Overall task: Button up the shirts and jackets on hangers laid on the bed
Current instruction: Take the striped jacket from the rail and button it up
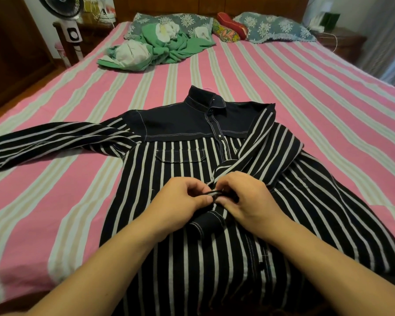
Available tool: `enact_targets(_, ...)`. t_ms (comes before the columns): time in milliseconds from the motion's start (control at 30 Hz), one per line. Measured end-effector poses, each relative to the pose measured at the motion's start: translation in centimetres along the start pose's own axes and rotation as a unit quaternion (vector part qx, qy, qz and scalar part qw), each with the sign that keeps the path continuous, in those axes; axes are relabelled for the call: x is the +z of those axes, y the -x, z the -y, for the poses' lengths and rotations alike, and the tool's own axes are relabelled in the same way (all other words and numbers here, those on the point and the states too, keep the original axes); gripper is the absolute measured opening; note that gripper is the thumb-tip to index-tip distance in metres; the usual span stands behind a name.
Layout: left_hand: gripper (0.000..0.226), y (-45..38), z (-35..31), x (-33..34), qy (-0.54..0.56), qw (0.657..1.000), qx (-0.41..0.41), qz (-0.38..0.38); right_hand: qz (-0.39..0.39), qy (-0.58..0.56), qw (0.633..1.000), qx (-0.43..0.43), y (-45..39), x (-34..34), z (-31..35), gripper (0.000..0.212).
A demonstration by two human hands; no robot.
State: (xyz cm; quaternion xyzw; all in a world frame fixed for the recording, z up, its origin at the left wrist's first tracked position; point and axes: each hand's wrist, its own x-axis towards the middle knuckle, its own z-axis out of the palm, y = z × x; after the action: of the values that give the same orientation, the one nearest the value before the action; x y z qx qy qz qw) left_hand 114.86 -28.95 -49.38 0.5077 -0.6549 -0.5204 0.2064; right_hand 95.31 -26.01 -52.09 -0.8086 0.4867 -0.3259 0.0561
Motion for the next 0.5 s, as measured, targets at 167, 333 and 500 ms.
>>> enact_targets(167, 0.007, -0.3, -0.1, -0.1, 0.025, 0.999, -0.021, 0.010, -0.014, 0.005, 0.999, -0.041, 0.0, 0.4, -0.4, 0.006)
enact_targets(333, 0.011, -0.8, 0.2, -0.4, 0.080, 0.995, -0.048, 0.040, -0.043, -0.011, 0.998, -0.054, 0.0, 0.4, -0.2, 0.002)
enact_targets(500, 0.016, -1.3, 0.3, -0.7, 0.110, 0.989, -0.083, 0.053, -0.054, 0.000, 0.997, -0.057, 0.2, 0.5, -0.3, 0.008)
